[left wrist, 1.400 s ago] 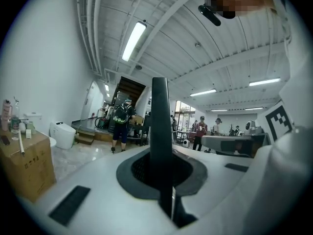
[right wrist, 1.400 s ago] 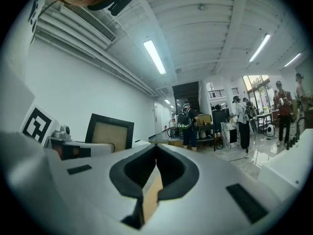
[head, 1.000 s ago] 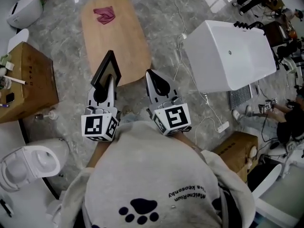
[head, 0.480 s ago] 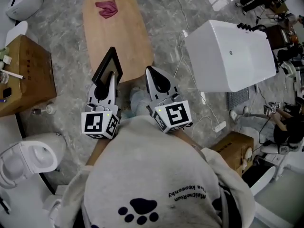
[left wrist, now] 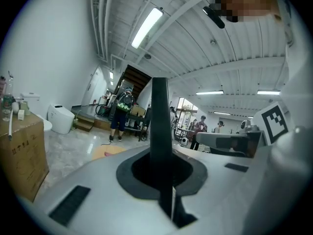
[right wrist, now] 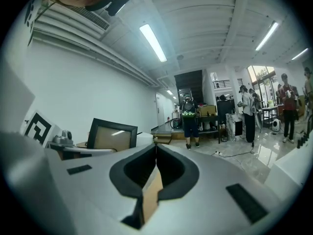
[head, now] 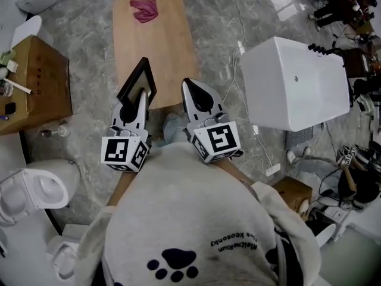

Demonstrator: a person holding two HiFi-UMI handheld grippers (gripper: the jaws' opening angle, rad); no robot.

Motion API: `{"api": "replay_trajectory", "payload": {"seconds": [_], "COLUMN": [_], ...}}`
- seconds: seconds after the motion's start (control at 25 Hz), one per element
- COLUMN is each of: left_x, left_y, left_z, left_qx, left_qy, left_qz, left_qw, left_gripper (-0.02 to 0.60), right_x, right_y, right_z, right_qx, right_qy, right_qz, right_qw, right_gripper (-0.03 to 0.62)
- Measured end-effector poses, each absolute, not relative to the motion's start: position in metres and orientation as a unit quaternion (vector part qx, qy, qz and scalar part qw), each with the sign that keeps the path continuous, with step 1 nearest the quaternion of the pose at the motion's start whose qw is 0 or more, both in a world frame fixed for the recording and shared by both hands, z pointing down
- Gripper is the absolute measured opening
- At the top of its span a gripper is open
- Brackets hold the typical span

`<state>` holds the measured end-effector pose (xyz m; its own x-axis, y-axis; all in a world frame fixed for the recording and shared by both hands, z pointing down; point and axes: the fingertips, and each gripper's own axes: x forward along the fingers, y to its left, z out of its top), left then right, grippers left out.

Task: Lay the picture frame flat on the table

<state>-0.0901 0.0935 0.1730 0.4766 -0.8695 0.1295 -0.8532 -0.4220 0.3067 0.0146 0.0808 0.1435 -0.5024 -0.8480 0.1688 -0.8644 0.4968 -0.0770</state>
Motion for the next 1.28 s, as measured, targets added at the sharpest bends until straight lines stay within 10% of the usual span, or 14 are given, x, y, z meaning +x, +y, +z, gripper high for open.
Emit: {"api": "replay_trajectory", "payload": {"seconds": [1.28], "left_x": [-0.057], "left_y": [-0.009], "left_z": [0.203], "left_qx": [0.816], "left_qy": [-0.538], "left_qz": [-0.003], "left_qw": [0.213], "left_gripper": [0.017], "right_x": [0.019], "right_y": [-0.041], "right_z": [0.191], "right_qx": [0.386], "right_qy": [-0.910], "right_qz": [0.120], "right_qw": [0.088], "right_gripper": [0.011]}}
